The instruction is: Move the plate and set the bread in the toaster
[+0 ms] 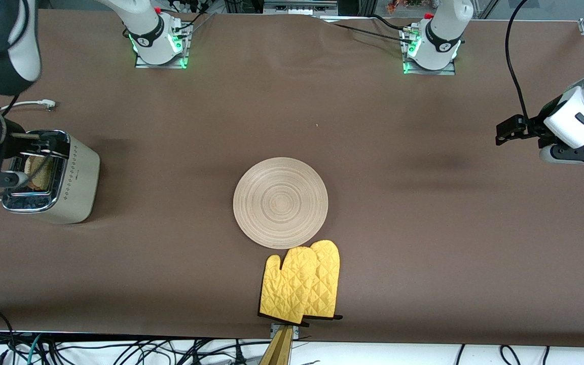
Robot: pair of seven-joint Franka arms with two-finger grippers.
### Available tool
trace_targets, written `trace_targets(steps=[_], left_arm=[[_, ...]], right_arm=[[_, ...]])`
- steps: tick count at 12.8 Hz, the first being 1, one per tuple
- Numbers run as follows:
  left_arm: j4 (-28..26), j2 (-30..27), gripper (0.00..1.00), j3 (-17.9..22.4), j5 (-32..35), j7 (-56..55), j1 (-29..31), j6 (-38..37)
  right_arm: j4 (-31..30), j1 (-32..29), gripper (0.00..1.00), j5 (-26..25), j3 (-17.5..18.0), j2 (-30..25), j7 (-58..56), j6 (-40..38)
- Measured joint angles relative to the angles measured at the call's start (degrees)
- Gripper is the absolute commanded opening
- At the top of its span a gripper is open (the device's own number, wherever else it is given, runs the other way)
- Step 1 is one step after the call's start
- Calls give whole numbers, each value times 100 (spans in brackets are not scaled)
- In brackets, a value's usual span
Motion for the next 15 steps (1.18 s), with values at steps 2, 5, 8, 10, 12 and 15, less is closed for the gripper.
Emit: trace_targets(steps=[2, 5, 8, 10, 12, 15], left_arm=[[5, 0, 100, 15, 0, 0, 10, 0], [8, 0, 100, 24, 0, 0, 24, 0], [9, 6, 100, 14, 0, -15, 18, 0], [10, 6, 100, 17, 0, -22, 20, 0], [10, 7, 100, 26, 0, -22, 28, 0], [11, 7, 100, 39, 0, -22, 41, 0]], right_arm=[[25, -59, 100, 50, 38, -70, 0, -95], [42, -1008, 100, 63, 1036, -181, -12, -122], [-447, -1975, 100, 62, 1735, -614, -13, 21], [-1291, -2533, 100, 62, 2168, -1118, -34, 715], [-1865, -2644, 100, 62, 2393, -1521, -33, 1035], [-1930, -2573, 100, 62, 2515, -1636, 70, 1104]])
